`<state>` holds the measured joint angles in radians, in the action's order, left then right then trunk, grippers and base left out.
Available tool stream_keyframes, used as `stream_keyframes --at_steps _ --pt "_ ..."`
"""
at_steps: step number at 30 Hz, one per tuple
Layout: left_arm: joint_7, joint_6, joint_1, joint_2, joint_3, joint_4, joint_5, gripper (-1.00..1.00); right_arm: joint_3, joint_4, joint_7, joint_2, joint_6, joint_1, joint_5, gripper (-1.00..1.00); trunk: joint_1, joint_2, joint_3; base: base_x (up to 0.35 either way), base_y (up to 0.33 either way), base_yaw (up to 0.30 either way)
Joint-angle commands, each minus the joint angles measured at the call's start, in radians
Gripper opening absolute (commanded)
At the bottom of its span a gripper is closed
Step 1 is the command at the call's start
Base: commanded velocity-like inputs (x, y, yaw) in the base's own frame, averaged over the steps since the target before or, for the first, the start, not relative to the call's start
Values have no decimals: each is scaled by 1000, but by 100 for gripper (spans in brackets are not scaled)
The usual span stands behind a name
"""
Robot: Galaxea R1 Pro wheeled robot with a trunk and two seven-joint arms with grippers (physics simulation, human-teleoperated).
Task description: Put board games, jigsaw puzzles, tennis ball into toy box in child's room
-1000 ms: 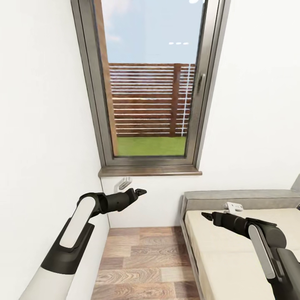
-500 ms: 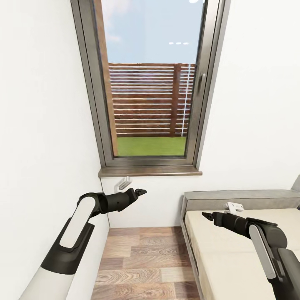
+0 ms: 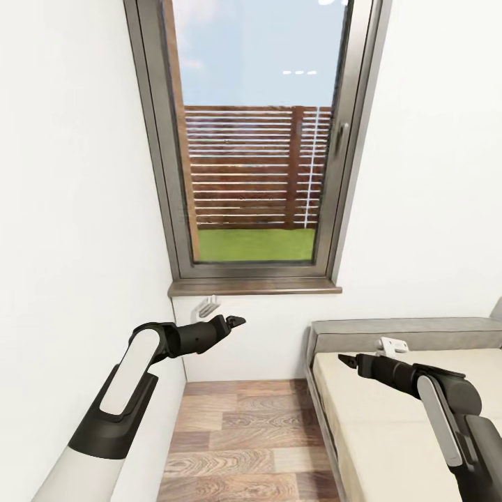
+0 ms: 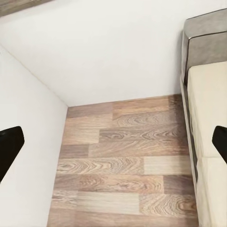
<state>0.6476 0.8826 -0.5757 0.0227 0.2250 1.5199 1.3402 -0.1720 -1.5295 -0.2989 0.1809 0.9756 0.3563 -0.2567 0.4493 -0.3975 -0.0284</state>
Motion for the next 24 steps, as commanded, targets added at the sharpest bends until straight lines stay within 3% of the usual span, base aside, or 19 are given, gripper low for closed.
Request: stream_keyframes --at_steps 1,11,24 --pt "10 1 -1 0 0 1 10 100 -1 -1 -8 0 5 1 5 100 1 -2 -2 1 45 -21" --pt "10 1 -1 0 0 1 10 100 -2 -3 -8 0 6 1 5 100 1 -2 -2 0 21 -143" --pt "10 1 -1 0 0 1 10 100 -3 -4 -8 1 9 1 5 100 1 -2 -2 0 4 -254"
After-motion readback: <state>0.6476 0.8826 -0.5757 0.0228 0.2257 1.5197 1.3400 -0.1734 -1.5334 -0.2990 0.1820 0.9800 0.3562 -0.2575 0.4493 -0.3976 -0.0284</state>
